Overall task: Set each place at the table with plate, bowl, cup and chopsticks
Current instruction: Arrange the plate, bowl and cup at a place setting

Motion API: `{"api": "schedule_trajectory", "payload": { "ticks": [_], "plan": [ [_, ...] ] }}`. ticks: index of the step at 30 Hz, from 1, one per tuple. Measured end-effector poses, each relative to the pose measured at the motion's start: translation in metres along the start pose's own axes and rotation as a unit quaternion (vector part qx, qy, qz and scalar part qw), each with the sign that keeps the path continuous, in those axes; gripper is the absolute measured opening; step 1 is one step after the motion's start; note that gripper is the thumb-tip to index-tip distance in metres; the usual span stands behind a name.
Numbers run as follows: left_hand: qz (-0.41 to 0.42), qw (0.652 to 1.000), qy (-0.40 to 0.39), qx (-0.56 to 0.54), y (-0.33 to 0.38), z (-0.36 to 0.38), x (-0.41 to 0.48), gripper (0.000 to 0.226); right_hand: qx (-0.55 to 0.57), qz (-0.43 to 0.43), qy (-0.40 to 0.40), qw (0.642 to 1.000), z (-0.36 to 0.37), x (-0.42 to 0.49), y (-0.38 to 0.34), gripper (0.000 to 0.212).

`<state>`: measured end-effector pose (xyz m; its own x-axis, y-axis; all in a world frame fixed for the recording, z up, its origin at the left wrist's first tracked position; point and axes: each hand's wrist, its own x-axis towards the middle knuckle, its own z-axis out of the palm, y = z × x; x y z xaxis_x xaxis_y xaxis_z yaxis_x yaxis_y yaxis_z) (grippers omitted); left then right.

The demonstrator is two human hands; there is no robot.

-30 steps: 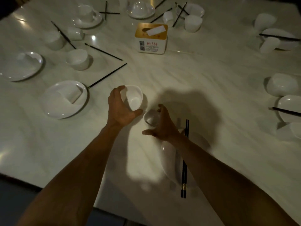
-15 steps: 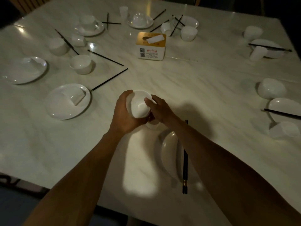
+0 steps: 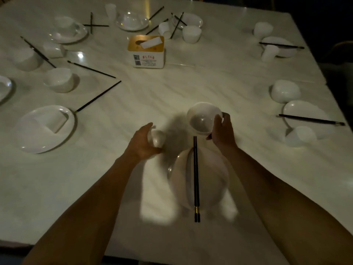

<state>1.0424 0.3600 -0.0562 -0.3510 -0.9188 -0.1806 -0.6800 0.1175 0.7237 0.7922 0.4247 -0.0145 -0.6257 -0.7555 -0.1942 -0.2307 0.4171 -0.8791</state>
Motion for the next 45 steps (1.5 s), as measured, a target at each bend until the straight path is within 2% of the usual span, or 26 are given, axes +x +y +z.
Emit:
{"api": "schedule_trajectory", "payload": {
  "ticks": [3, 8, 12, 17, 22, 25, 28, 34, 40, 45],
  "plan": [
    [-0.006, 0.999, 0.032, -0.019, 0.005, 0.013, -0.002, 0.096, -0.013, 0.055, 0.038, 0.998, -0.027, 0.006, 0.028, 0.040],
    [-0.018, 0.999, 0.046, -0.021, 0.018, 0.024, -0.004, 0.097, 0.004, 0.108, 0.058, 0.992, -0.040, 0.002, 0.058, 0.042],
    [-0.020, 0.999, 0.035, -0.032, 0.030, 0.033, -0.004, 0.100, -0.033, 0.087, 0.106, 0.990, -0.035, -0.007, 0.070, 0.046],
    [-0.025, 0.998, 0.029, -0.043, 0.031, 0.037, -0.008, 0.103, -0.075, 0.085, 0.138, 0.984, -0.041, -0.010, 0.080, 0.037],
    [-0.009, 0.999, 0.016, -0.039, 0.025, 0.037, -0.016, 0.092, -0.065, 0.082, 0.176, 0.979, -0.040, -0.017, 0.091, 0.037],
    [-0.015, 0.998, 0.014, -0.053, 0.021, 0.038, -0.018, 0.086, -0.023, 0.115, 0.184, 0.976, -0.040, -0.022, 0.096, 0.034],
    [-0.004, 0.998, 0.017, -0.055, 0.018, 0.039, -0.018, 0.084, -0.009, 0.111, 0.177, 0.978, -0.038, -0.026, 0.099, 0.033],
    [0.006, 0.997, 0.031, -0.064, 0.014, 0.043, -0.018, 0.081, 0.011, 0.109, 0.151, 0.982, -0.035, -0.031, 0.098, 0.043],
    [-0.012, 0.995, 0.032, -0.098, 0.014, 0.050, -0.027, 0.093, 0.048, 0.093, 0.145, 0.984, -0.037, -0.044, 0.106, 0.056],
    [0.019, 0.990, 0.051, -0.133, 0.013, 0.053, -0.037, 0.061, 0.061, 0.073, 0.154, 0.983, -0.031, -0.051, 0.103, 0.059]
  ]
}}
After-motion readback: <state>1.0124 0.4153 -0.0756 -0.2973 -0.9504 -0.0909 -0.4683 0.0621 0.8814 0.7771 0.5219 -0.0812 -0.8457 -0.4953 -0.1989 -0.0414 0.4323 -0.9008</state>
